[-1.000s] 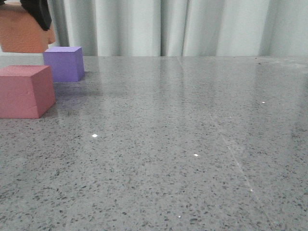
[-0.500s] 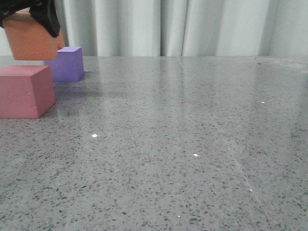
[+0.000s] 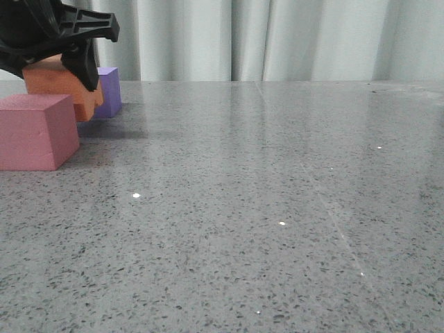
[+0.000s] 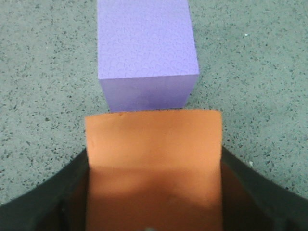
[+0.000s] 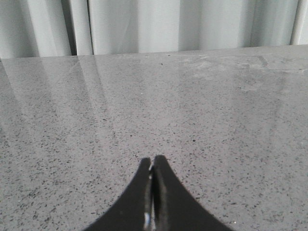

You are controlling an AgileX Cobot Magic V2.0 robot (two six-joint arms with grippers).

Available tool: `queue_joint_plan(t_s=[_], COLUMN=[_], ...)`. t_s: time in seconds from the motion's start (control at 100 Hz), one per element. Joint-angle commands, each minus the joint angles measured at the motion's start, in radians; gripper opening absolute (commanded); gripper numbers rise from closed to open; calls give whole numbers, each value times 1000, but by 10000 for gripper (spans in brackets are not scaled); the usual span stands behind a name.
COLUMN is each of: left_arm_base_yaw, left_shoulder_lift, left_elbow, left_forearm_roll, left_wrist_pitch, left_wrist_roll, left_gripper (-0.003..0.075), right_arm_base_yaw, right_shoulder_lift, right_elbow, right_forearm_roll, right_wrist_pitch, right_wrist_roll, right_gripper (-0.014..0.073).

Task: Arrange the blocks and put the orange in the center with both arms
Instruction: 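Carry the orange cube with the left gripper between the purple and pink blocks, then open the left gripper and lift it off the orange cube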

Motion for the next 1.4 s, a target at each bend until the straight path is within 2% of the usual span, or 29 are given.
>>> queue_joint_plan(t_s=[0.0, 0.56, 0.63, 0.78, 0.85, 1.12, 1.39], left_arm_base_yaw=[2, 2, 2, 2, 2, 2, 2], left_shoulder_lift=[-26, 19, 19, 19, 19, -24, -233], left_elbow=[-27, -27, -27, -33, -35, -37, -25], left_forearm_roll=[7, -3, -3, -3, -3, -11, 6], left_wrist_pitch=[-60, -54, -54, -58, -53, -53, -42], left_wrist_roll=[-8, -8, -8, -6, -4, 14, 22], left_gripper=[222, 237, 302, 568, 629, 631, 630], right_arm_base_yaw=[-3, -3, -3, -3, -3, -3, -3], right_shoulder_lift=[-26, -26, -26, -26, -26, -26, -26], right_elbow=[-14, -14, -14, -14, -14, -14, -14], right_forearm_roll=[-2, -2, -2, -2, -2, -2, -2], right_wrist_pitch=[-84, -84, -84, -84, -84, -84, -84], right_wrist_roll=[-7, -7, -7, -7, -7, -7, -7], right_gripper=[-67, -67, -67, -67, -67, -67, -67])
